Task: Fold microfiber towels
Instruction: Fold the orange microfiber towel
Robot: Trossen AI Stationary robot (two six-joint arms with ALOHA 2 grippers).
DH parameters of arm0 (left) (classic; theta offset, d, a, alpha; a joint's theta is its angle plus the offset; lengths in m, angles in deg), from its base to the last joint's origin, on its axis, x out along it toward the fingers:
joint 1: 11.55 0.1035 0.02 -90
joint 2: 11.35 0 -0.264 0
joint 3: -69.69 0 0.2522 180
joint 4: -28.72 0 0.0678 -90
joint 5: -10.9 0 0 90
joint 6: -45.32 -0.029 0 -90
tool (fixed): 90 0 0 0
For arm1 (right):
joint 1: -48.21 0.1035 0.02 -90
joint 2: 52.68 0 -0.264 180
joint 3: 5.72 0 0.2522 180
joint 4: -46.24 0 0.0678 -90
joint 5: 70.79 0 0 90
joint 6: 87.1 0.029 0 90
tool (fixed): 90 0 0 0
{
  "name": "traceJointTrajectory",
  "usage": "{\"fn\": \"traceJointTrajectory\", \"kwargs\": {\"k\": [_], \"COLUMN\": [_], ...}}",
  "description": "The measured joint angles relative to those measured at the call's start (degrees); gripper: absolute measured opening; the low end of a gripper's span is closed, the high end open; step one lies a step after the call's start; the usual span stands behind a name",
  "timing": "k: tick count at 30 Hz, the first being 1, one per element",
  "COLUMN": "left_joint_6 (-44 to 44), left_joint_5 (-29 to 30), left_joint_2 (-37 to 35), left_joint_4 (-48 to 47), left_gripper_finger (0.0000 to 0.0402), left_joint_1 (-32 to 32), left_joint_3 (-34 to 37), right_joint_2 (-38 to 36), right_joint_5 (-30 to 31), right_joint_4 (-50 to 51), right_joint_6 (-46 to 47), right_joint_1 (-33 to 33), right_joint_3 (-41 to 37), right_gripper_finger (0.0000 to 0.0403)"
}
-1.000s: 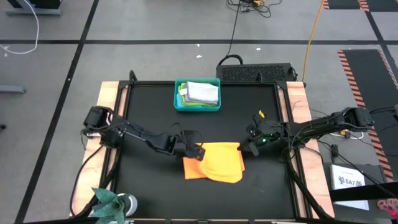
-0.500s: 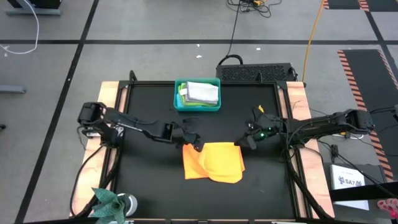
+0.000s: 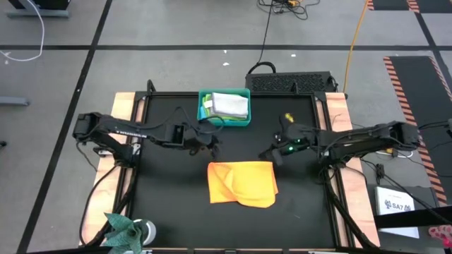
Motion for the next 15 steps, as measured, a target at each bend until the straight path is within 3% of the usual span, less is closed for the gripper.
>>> {"fn": "traceJointTrajectory", "kwargs": {"k": [15], "left_joint_6": [-1.78], "left_joint_5": [-1.77], "left_joint_2": [-0.09], "left_joint_4": [-2.37], "left_gripper_finger": [0.0156], "left_joint_1": [2.09], "left_joint_3": [0.00], "right_joint_2": [8.84], "right_joint_5": [0.00], "right_joint_4": [0.62], "right_joint_6": [11.32], "right_joint_1": [9.33], "right_joint_3": [-0.98], "right_gripper_finger": [0.0043]}}
